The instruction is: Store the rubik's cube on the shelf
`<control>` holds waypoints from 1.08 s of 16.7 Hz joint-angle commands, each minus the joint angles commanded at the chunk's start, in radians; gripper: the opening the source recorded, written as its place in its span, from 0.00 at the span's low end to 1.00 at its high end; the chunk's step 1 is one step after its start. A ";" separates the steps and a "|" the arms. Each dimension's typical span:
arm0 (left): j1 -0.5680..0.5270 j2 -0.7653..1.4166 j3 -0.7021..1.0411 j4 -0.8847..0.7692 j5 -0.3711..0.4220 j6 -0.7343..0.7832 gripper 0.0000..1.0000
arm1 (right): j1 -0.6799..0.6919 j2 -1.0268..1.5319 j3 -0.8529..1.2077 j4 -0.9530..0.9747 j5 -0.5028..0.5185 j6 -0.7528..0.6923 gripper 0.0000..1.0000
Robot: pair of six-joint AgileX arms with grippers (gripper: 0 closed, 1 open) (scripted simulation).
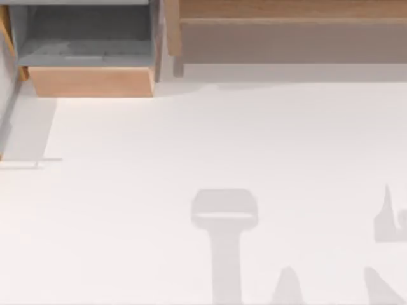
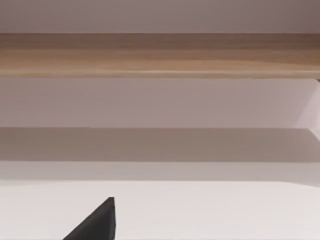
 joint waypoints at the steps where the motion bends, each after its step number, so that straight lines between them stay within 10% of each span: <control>1: 0.003 0.005 0.067 -0.089 -0.034 -0.025 1.00 | 0.000 0.000 0.000 0.000 0.000 0.000 1.00; 18: -0.339 0.250 1.289 -1.985 -0.406 -0.884 1.00 | 0.000 0.000 0.000 0.000 0.000 0.000 1.00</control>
